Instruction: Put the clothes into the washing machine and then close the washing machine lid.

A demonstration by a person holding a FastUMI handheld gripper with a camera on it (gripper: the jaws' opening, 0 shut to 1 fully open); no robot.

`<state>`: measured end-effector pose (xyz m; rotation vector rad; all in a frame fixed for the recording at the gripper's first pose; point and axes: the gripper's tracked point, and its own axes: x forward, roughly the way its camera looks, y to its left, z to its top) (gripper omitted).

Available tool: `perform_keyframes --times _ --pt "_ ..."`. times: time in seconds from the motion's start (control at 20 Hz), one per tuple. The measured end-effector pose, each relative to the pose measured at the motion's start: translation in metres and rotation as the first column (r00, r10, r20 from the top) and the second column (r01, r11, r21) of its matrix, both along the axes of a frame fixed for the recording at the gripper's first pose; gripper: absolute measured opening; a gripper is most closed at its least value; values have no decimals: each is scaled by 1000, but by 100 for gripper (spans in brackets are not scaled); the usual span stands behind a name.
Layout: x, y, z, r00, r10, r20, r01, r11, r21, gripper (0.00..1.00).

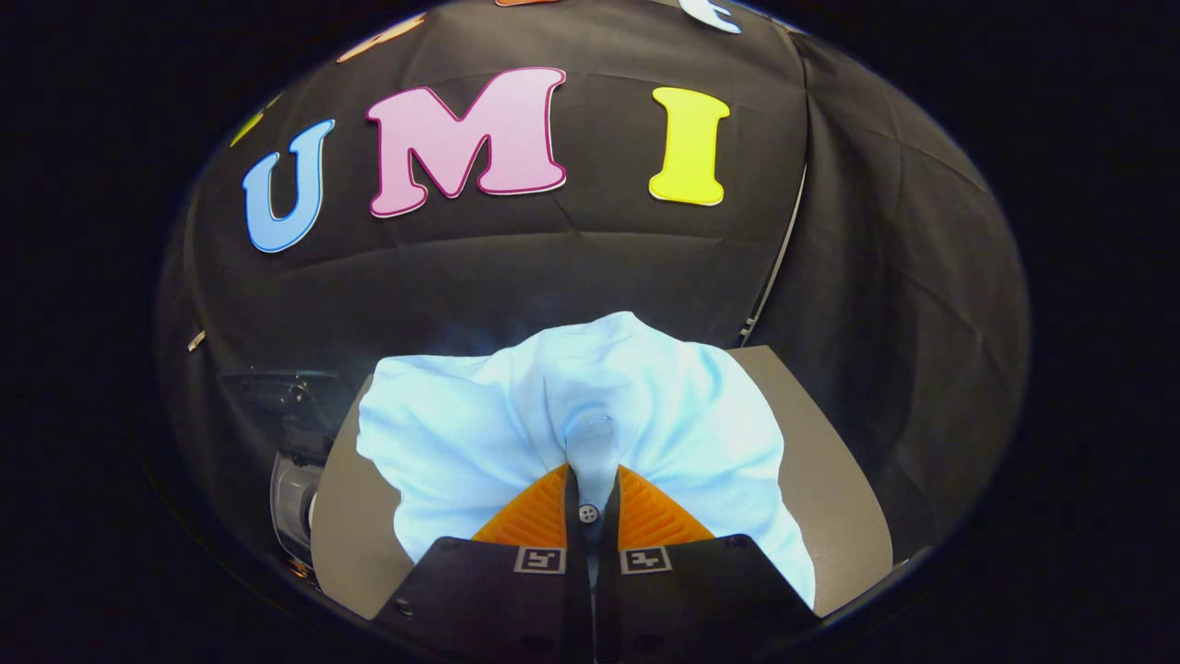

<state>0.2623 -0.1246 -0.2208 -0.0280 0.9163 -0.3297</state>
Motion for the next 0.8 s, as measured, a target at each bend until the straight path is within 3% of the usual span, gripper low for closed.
perform_keyframes --times 0.4,0.8 --pt "0 6 71 984 13 177 -9 1000 -24 7" --pt "-2 45 193 902 94 421 -73 995 -66 7"
